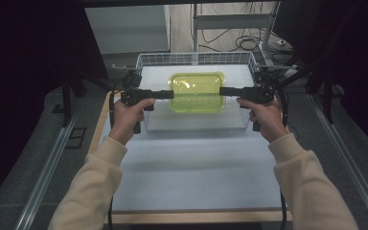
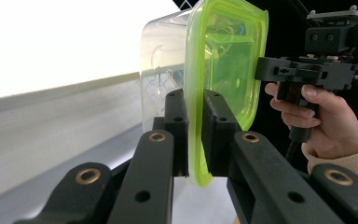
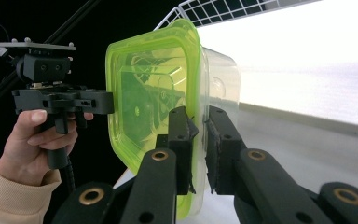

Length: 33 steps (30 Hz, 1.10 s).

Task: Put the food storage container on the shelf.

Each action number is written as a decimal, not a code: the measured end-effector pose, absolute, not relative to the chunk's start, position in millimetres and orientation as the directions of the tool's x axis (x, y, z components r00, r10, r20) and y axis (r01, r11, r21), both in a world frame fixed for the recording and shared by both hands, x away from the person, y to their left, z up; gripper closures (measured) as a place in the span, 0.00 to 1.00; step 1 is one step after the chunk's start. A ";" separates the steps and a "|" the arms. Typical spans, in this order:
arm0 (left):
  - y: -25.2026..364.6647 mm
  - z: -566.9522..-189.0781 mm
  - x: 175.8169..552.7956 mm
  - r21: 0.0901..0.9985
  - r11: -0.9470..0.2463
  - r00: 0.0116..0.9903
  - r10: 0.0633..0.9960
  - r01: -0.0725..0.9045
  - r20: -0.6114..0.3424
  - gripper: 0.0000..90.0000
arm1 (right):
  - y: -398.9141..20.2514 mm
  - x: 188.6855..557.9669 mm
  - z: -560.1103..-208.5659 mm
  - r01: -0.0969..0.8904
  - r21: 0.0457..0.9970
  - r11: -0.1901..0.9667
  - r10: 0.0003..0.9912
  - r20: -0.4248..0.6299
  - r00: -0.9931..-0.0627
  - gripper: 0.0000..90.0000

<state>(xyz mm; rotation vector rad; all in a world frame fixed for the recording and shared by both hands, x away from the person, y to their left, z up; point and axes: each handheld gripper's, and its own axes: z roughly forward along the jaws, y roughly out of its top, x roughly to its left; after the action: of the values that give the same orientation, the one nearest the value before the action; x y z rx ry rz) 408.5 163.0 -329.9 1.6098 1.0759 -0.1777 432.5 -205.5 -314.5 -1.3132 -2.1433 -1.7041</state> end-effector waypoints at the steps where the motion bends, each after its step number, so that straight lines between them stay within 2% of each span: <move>1: 163.0 -329.9 408.5 0.702 0.053 0.571 0.540 0.710 -0.618 0.92 | -205.5 432.5 -314.5 0.667 0.745 -0.001 0.550 0.558 -0.622 0.90; 20: 161.4 -311.3 440.9 0.704 0.025 0.569 0.570 0.709 -0.593 0.91 | -202.8 459.1 -303.0 0.663 0.748 -0.029 0.572 0.557 -0.603 0.90; 33: 162.6 -320.5 471.1 0.678 0.059 0.522 0.590 0.733 -0.616 0.91 | -196.3 487.2 -303.7 0.675 0.737 -0.036 0.607 0.553 -0.571 0.90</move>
<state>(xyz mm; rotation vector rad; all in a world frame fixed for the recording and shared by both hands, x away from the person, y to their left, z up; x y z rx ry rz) 471.1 162.6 -320.5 1.6213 1.1497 -0.1568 487.2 -196.3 -303.7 -1.4237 -2.1372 -1.7002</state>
